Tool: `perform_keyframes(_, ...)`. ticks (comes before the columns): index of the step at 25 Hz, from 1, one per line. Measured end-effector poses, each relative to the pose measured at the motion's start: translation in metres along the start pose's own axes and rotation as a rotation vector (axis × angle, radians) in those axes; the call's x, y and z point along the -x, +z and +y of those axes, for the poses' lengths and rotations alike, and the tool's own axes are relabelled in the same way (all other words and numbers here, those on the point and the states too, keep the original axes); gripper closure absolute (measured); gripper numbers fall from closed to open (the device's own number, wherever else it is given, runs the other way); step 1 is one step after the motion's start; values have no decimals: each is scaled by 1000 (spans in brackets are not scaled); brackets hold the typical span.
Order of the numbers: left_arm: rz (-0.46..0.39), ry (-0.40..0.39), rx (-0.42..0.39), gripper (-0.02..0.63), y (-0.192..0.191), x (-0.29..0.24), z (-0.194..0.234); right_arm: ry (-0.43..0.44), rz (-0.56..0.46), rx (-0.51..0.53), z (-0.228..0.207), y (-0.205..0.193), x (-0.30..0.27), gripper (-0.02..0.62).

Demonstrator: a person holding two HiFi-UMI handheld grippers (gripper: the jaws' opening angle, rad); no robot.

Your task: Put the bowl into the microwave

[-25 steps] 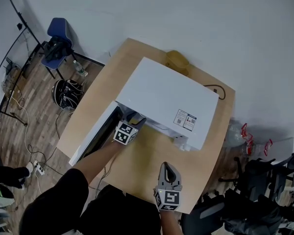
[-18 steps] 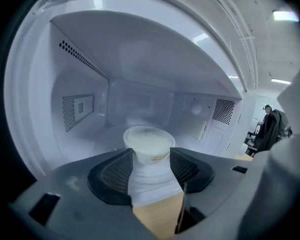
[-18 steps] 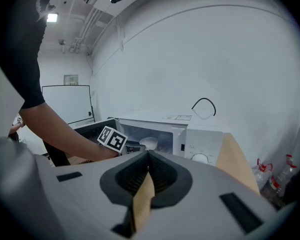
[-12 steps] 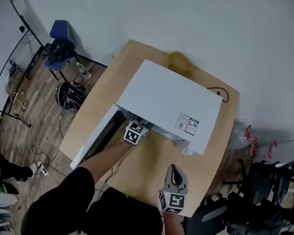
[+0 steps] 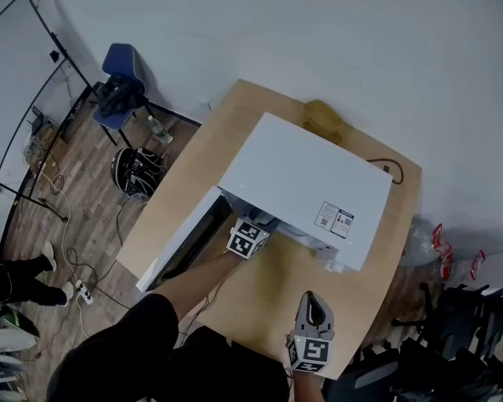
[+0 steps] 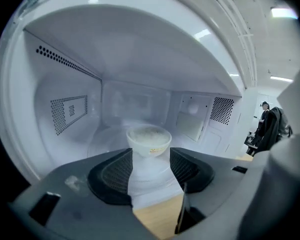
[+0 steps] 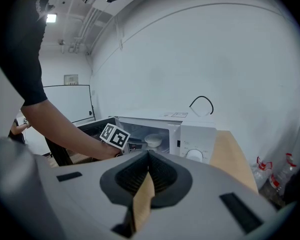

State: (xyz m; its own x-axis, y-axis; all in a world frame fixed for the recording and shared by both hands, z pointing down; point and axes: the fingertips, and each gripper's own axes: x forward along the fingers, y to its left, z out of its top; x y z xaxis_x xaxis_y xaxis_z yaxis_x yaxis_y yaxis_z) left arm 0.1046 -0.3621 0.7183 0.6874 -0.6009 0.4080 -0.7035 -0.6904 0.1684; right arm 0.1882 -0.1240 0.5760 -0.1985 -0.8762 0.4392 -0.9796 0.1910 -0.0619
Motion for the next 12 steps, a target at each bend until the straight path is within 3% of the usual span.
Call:
perform_keyframes(8,-52,4,53,391,16,82,-13,-11,-44,9,17,7,22,535)
perform_keyframes(12,-98,-28,4,395,30,139,-37,-25,-68,13,34,5,40,535)
